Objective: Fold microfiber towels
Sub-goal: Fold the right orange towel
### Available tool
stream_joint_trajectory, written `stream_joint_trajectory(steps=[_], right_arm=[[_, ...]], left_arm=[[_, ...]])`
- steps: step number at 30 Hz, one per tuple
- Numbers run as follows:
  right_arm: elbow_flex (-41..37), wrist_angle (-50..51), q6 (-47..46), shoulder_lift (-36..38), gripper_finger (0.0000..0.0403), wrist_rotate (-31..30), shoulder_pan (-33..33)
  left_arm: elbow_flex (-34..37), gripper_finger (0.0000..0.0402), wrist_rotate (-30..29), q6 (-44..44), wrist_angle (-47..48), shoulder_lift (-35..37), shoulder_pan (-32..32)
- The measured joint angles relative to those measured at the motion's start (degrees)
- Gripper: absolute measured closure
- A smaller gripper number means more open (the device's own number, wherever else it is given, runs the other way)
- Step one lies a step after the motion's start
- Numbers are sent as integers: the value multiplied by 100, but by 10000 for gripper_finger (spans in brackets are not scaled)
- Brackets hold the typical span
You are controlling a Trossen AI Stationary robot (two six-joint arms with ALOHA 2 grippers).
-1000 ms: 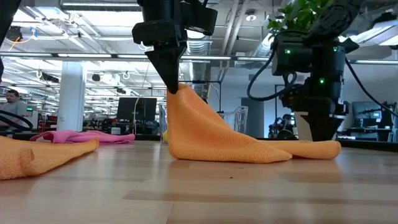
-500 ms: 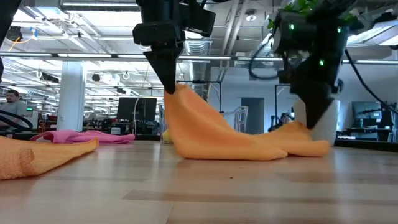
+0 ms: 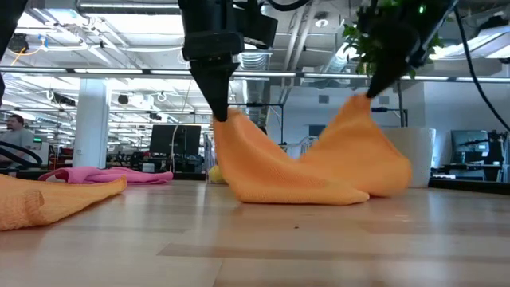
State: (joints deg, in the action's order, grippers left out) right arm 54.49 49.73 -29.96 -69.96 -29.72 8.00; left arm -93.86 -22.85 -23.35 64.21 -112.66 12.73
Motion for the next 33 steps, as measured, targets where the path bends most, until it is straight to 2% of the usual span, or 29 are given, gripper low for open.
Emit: stream_joint_trajectory(steps=[3, 10, 25, 29, 33], right_arm=[[213, -2, 149, 122, 400, -211, 167], [456, -2, 346, 178, 397, -214, 384], [458, -2, 548, 179, 396, -298, 390], [458, -2, 1012, 266, 396, -295, 495], [458, 2, 1789, 427, 396, -294, 787]], left_arm=[[2, 397, -39, -31, -101, 0, 0], [7, 391, 142, 203, -449, 0, -4], [11, 271, 308, 513, -724, 0, -63], [11, 265, 158, 1090, -1283, 0, -101], [11, 264, 153, 1126, -1972, 9, -165]])
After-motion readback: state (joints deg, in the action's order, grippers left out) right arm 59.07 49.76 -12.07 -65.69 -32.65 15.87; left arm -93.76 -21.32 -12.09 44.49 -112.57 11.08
